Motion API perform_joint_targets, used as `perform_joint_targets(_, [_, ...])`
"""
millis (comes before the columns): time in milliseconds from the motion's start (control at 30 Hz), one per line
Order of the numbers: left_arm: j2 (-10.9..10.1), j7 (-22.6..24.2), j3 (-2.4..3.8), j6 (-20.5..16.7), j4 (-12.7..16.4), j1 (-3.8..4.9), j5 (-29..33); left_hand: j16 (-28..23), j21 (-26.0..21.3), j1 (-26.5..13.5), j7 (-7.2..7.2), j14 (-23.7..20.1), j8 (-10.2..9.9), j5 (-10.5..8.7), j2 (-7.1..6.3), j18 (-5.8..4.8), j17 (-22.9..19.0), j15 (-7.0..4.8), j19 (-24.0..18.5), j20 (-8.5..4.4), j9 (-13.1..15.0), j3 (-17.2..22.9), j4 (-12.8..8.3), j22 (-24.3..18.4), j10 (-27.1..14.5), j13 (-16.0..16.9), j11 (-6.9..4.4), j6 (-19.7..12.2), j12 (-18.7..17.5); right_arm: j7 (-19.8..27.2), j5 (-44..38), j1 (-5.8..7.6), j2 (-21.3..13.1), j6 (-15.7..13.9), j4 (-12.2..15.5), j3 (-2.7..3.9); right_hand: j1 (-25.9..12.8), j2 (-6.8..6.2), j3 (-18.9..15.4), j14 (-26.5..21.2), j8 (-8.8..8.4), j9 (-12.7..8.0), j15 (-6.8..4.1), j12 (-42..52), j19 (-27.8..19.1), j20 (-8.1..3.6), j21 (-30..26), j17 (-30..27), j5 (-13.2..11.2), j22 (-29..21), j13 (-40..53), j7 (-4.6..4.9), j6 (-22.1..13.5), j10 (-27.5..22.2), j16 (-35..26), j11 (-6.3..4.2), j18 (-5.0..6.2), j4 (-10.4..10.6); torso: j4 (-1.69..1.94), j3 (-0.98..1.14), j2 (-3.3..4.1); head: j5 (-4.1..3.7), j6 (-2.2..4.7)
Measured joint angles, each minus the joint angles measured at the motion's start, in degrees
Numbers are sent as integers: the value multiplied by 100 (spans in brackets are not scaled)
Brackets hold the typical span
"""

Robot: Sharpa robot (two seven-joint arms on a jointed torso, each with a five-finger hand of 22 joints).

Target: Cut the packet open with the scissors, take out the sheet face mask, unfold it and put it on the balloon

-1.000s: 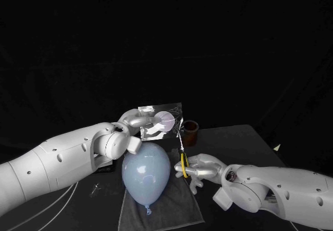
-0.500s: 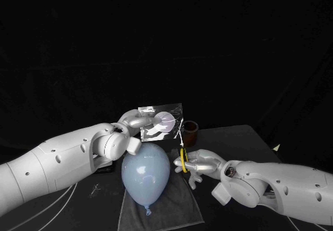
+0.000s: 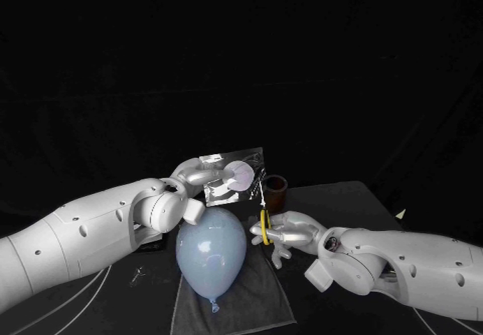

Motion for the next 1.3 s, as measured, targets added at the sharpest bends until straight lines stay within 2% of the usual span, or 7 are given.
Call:
perform_joint_targets(167, [-9, 9, 0, 0, -2, 0, -2, 0, 0, -5, -1, 0, 0, 0, -5, -2, 0, 0, 0, 0, 0, 0, 0, 0, 0, 0, 0, -1, 0, 6, 6, 11, -2, 4, -7, 1, 68, 68, -28, 18, 94, 7, -18, 75, 0, 0, 62, 5, 0, 21, 7, 0, 0, 0, 33, 0, -3, -28, 0, 0, 0, -9, 2])
perform_joint_targets(233, [-11, 11, 0, 0, -4, 0, -2, 0, 0, -5, -1, 0, 0, 0, -5, -3, 0, 0, 0, 0, 0, 0, 0, 0, 0, 0, 0, -1, 0, 9, 9, 12, -3, 5, -9, 1, 94, 140, -58, 32, 140, 7, -32, 98, 16, -15, 89, 10, 0, 45, 7, 0, 0, 4, 33, -4, -5, -54, 0, 0, -1, -12, 5])
perform_joint_targets(333, [-13, 16, -1, 0, -6, 0, -2, 0, 0, -4, -1, 0, -1, 0, -4, -5, 0, 0, 0, 0, 0, 0, 0, 0, 0, 0, 1, -1, 0, 11, 16, 13, -6, 6, -11, 1, 148, 194, -106, 56, 203, 7, -56, 164, 34, -34, 156, 26, 0, 81, 13, 13, 13, 57, 67, -57, -12, -57, -1, 0, -2, -13, 5])
perform_joint_targets(567, [-17, 25, -2, 0, -24, -2, 0, 0, 0, 10, -2, 0, -4, -1, 10, -36, 5, 0, 0, 0, 0, 0, 0, 0, -1, 0, 1, -2, 0, 13, 33, 16, -30, 15, -23, 3, 170, 216, -152, 63, 247, -2, -63, 186, 54, -53, 200, 31, 0, 105, 12, 13, 51, 83, 67, -83, -21, -56, -1, 0, -2, -34, 5])
perform_joint_targets(933, [-31, 29, -4, 8, -42, -3, 5, 0, 0, 14, -12, 1, -19, -3, 13, 19, 5, 1, 0, 0, 0, 16, -16, 0, -2, 0, 1, -12, 0, 30, 49, 20, -52, 30, -39, 4, 202, 247, -171, 83, 248, -10, -83, 207, 82, -56, 224, 30, 0, 114, 12, 12, 52, 94, 67, -94, -26, -74, -2, 3, -2, -60, 13])
perform_joint_targets(1067, [-39, 30, -4, 11, -36, -3, 7, 0, 0, 14, -14, 1, -20, -4, 13, 21, 5, 0, 0, 0, 0, 16, -16, 0, -2, 0, 2, -14, 0, 60, 68, 20, -40, 21, -39, 4, 254, 344, -232, 129, 308, -38, -84, 249, 123, -73, 342, 74, 0, 187, 11, 22, 108, 146, 101, -105, -29, -88, -1, 3, -1, -73, 15])
perform_joint_targets(1300, [-45, 34, -2, 12, -35, -2, 9, 0, 0, -3, -10, 1, -26, -5, 30, 20, 11, 0, 0, 1, 0, 15, -16, 0, -2, 0, 2, -10, 0, 134, 123, 18, -15, -15, -52, 3, 482, 620, -391, 378, 459, -152, -215, 440, 356, -189, 732, 284, 0, 438, 5, 62, 478, 578, 223, -231, -64, -184, -1, 3, 1, -79, 1])
